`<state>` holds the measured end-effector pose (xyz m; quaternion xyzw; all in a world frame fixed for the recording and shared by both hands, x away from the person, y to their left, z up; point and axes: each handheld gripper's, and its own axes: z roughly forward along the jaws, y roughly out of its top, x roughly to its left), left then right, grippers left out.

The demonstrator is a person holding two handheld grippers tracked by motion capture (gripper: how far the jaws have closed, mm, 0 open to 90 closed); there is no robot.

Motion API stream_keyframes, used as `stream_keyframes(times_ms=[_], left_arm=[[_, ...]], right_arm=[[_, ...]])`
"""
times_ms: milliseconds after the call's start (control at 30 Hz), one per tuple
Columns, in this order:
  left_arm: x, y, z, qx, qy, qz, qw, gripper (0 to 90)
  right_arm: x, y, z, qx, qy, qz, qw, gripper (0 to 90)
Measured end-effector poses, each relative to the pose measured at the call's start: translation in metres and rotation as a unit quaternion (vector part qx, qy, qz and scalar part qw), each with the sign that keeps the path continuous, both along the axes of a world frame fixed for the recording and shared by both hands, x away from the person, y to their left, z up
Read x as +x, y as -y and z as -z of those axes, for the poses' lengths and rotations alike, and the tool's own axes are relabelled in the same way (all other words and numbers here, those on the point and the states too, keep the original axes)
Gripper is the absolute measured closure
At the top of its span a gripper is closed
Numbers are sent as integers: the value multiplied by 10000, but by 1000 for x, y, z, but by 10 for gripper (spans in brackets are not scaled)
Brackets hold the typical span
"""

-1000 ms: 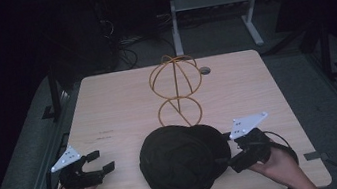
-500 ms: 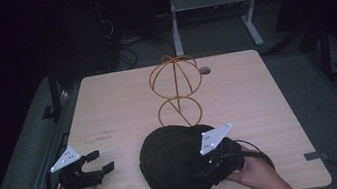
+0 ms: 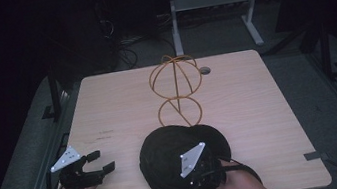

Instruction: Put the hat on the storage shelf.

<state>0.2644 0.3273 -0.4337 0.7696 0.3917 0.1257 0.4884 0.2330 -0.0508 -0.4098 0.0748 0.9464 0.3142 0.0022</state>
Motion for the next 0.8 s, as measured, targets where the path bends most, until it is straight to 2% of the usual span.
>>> stream_keyframes(times_ms=[133,300,533,600,633,800], left_arm=[[1,0,0,-28,-9,3,10000,182],[0,1,0,17,-14,35,10000,184],[1,1,0,6,-21,54,10000,184],[1,1,0,5,-10,68,10000,184],[1,2,0,-5,0,71,10000,184],[0,3,0,-15,-24,89,10000,185]], right_arm=[[-2,-11,5,-148,-64,-101,9998,512],[0,-23,12,-379,-177,-123,9990,620],[-1,-39,19,-774,-181,-133,9967,722],[-2,-44,20,-875,-118,-162,9960,759],[-2,-45,20,-911,-54,-191,9956,769],[-2,-44,16,-886,-58,-143,9959,790]])
